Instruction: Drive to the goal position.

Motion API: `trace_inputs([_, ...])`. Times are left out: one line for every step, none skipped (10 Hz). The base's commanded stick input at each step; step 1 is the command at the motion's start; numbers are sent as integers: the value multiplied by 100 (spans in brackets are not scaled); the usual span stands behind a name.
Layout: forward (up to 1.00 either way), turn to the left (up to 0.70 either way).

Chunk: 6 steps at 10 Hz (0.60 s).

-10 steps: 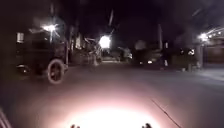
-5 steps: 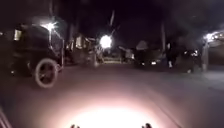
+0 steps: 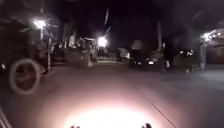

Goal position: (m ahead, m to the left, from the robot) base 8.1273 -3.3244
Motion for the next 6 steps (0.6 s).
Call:
trace_inputs([85, 0])
trace_inputs([85, 0])
trace_inputs([85, 0])
trace_inputs([85, 0])
trace_inputs([85, 0])
trace_inputs([85, 0])
